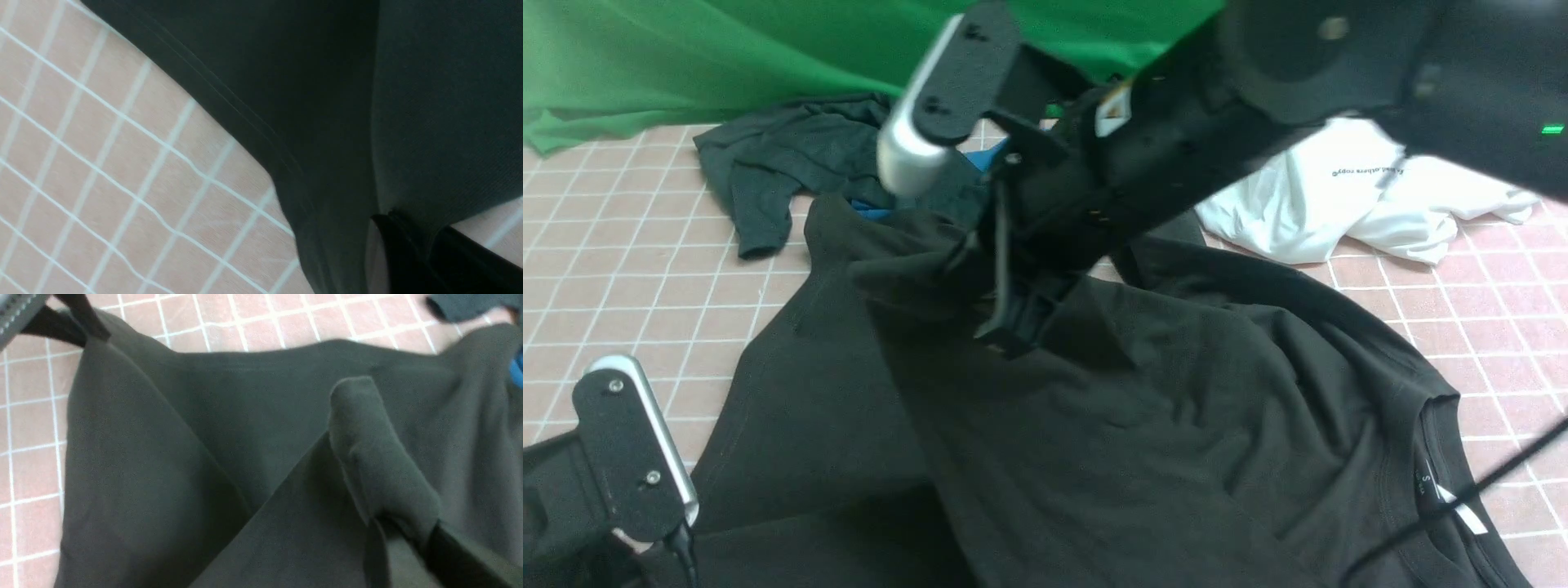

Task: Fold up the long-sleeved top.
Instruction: Use the right arm to drag and place the cuff at thecentered position on the left edge of the fabric

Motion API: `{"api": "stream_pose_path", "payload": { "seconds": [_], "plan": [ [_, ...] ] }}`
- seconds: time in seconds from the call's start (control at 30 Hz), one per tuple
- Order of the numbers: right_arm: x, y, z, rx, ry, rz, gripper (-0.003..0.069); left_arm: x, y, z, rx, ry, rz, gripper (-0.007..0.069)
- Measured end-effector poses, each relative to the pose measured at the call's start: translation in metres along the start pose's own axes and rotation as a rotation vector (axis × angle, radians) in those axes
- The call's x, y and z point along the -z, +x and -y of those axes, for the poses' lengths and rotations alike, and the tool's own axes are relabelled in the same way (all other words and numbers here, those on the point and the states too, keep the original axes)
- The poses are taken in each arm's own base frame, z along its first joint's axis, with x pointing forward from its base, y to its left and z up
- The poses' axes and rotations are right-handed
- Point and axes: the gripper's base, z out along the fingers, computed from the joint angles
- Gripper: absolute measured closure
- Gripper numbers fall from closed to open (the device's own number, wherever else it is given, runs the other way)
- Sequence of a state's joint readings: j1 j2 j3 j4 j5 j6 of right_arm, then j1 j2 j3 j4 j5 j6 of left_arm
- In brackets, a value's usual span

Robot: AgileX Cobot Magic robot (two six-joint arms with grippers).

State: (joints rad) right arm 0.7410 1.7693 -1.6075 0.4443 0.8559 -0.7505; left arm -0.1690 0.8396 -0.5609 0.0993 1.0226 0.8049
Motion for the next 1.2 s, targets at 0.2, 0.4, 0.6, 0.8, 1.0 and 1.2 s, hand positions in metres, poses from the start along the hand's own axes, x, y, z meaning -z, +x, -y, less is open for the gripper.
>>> {"api": "stream_pose_path", "payload": {
  "seconds": [0.2, 0.4, 0.6, 0.8, 1.0, 1.2],
  "plan": [
    [-0.015, -0.018, 0.002, 0.041, -0.036, 0.056, 0.057, 0.0, 0.003, 0.004, 0.006, 0.042, -0.028, 0.0589],
    [-0.046, -0.02, 0.009, 0.053, -0.067, 0.077, 0.057, -0.011, 0.01, 0.014, 0.004, 0.094, -0.069, 0.0589],
    [-0.077, -0.009, 0.015, 0.051, -0.067, 0.05, 0.057, -0.021, 0.014, 0.02, -0.001, 0.107, -0.082, 0.0589],
    [-0.101, -0.005, 0.015, 0.05, -0.047, 0.057, 0.057, -0.021, 0.013, 0.019, -0.006, 0.087, -0.072, 0.0589],
    [-0.104, -0.007, 0.019, 0.034, -0.008, 0.087, 0.0367, -0.021, 0.013, 0.018, -0.006, 0.083, -0.069, 0.0589],
    [-0.068, -0.003, 0.03, -0.035, 0.079, -0.022, 0.0046, -0.021, 0.013, 0.018, -0.006, 0.081, -0.068, 0.0589]
  ]
}}
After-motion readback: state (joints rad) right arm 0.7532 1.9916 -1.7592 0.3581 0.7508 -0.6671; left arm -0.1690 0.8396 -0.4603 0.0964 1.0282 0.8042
